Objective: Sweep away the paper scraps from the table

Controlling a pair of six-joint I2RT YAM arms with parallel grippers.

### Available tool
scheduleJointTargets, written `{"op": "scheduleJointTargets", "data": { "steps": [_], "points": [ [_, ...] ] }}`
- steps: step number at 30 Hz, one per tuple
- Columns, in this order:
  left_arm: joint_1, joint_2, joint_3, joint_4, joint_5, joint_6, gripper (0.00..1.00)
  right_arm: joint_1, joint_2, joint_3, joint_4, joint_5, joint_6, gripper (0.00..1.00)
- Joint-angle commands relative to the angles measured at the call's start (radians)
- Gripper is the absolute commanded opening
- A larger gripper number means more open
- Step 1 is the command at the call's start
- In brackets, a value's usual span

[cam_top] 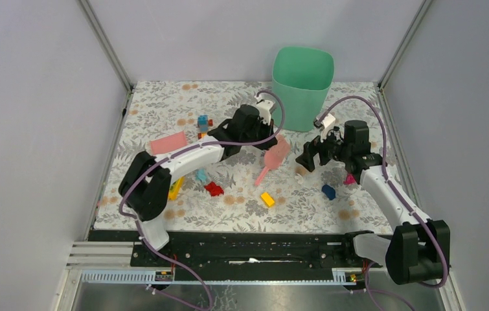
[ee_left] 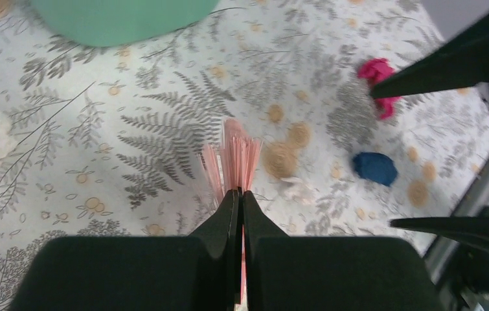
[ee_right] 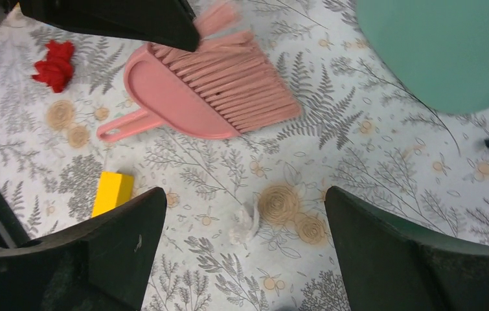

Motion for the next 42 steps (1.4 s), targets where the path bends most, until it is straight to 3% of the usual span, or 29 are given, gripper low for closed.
{"op": "scheduleJointTargets", "data": {
  "steps": [1, 9, 14, 18, 25, 30, 32, 34, 35, 37, 38, 40, 42],
  "points": [
    [-0.01, -0.121, 0.015, 0.02, 0.194, 0.066, 0.0, -0.003, -0.051, -0.013, 0.018, -0.143, -0.043, 1.0],
    [-0.038, -0.182, 0.052, -0.111, 0.459, 0.153, 0.0, -0.003, -0.112, -0.038, 0.019, -0.368, -0.061, 1.0],
    [-0.047, -0.189, 0.097, -0.214, 0.512, 0.209, 0.0, -0.003, -0.111, -0.039, -0.003, -0.52, -0.057, 0.99],
    [-0.049, -0.202, 0.096, -0.229, 0.525, 0.227, 0.0, -0.003, -0.086, -0.028, -0.036, -0.565, -0.074, 0.92],
    [-0.049, -0.21, 0.097, -0.224, 0.542, 0.228, 0.0, -0.001, -0.023, 0.022, -0.164, -0.645, -0.164, 0.72],
    [-0.049, -0.205, 0.108, -0.223, 0.554, 0.231, 0.0, 0.003, 0.012, 0.038, -0.197, -0.669, -0.185, 0.49],
    [-0.049, -0.202, 0.112, -0.223, 0.55, 0.231, 0.0, 0.007, 0.026, 0.046, -0.211, -0.673, -0.194, 0.38],
    [-0.049, -0.2, 0.114, -0.223, 0.538, 0.231, 0.0, 0.011, 0.045, 0.058, -0.222, -0.673, -0.194, 0.19],
    [-0.049, -0.201, 0.116, -0.223, 0.53, 0.231, 0.06, 0.011, 0.053, 0.065, -0.232, -0.675, -0.198, 0.12],
    [-0.049, -0.208, 0.112, -0.222, 0.504, 0.224, 0.45, 0.011, 0.068, 0.078, -0.249, -0.683, -0.202, 0.02],
    [-0.049, -0.218, 0.101, -0.211, 0.486, 0.219, 0.59, 0.011, 0.073, 0.083, -0.257, -0.69, -0.2, 0.0],
    [-0.048, -0.258, 0.047, -0.157, 0.425, 0.188, 0.69, 0.011, 0.082, 0.094, -0.265, -0.706, -0.198, 0.0],
    [-0.047, -0.319, -0.048, -0.064, 0.385, 0.151, 0.73, 0.011, 0.086, 0.098, -0.266, -0.724, -0.188, 0.0]
  ]
}}
